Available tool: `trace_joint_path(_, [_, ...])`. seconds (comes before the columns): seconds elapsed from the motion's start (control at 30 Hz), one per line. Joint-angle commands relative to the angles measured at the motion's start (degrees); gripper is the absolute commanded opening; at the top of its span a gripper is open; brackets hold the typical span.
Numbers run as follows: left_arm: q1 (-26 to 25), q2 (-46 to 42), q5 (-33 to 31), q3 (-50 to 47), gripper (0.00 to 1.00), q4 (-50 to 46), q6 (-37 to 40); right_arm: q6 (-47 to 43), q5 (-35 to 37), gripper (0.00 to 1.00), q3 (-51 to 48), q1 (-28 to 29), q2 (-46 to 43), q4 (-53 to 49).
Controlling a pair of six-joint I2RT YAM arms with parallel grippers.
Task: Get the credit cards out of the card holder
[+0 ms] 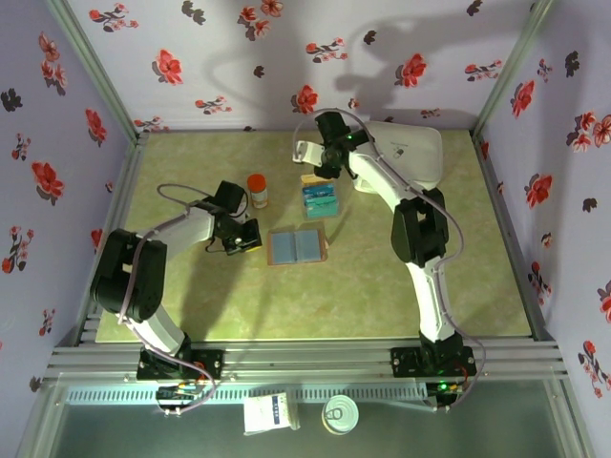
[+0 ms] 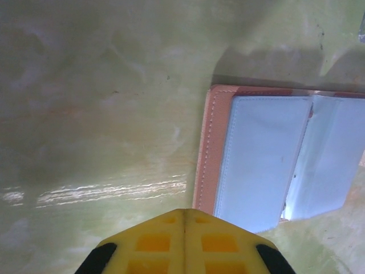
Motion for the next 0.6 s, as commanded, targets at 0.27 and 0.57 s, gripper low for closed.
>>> trace_joint_path(0.27, [-0.5,5.0,5.9,0.9,0.0,6.6,-1.6,45.8,0.3,0.33,-19.4,5.0,-16.2,11.7])
trace_joint_path(0.57, [-1.8,7.2,5.6,0.4,0.0,7.1,-2.5,78.2,-11.3,0.26,-33.0,9.1,-20.5,15.5])
